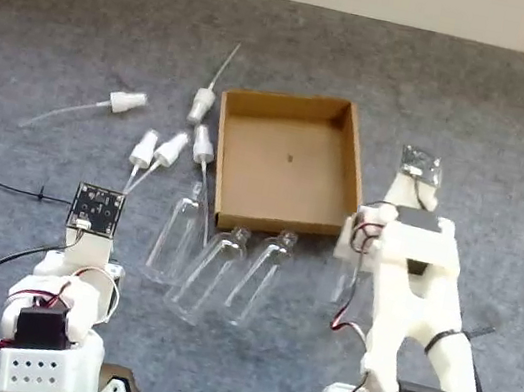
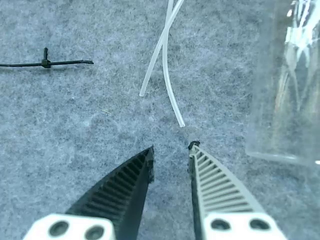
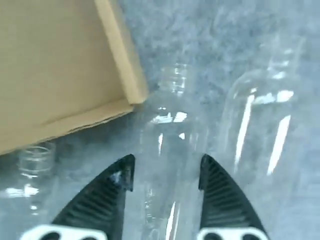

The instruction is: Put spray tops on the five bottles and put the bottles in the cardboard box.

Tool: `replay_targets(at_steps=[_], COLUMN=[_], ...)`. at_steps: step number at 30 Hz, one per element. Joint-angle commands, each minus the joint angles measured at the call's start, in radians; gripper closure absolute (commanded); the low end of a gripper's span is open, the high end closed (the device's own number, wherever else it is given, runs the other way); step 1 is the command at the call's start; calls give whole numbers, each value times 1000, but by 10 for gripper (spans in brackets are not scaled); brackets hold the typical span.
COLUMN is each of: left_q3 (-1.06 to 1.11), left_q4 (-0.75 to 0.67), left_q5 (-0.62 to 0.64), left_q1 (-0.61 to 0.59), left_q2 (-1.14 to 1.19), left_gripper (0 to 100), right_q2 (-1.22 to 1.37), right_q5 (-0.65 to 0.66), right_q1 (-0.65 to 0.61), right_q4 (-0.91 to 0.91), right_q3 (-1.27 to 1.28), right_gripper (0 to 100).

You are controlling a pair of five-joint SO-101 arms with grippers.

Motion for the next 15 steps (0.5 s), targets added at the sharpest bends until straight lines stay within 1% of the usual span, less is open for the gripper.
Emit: replay_targets(at_steps=[1, 5, 8, 12, 15], left_q3=[19, 19, 19, 19, 19], left_q4=[11, 11, 11, 11, 11], left_q5=[8, 8, 8, 8, 8], left_q1=[-8, -8, -8, -8, -8], left_q2=[-12, -12, -12, -12, -12], left_gripper=[884, 884, 884, 884, 884], right_q2=[16, 15, 19, 21, 19], right_q5=[226, 425, 537, 617, 632], right_q1=[140, 246, 320, 389, 403], right_q4=[-7, -8, -7, -13, -7], right_q3=[-15, -39, -96, -128, -130], right_gripper=[957, 957, 957, 957, 939])
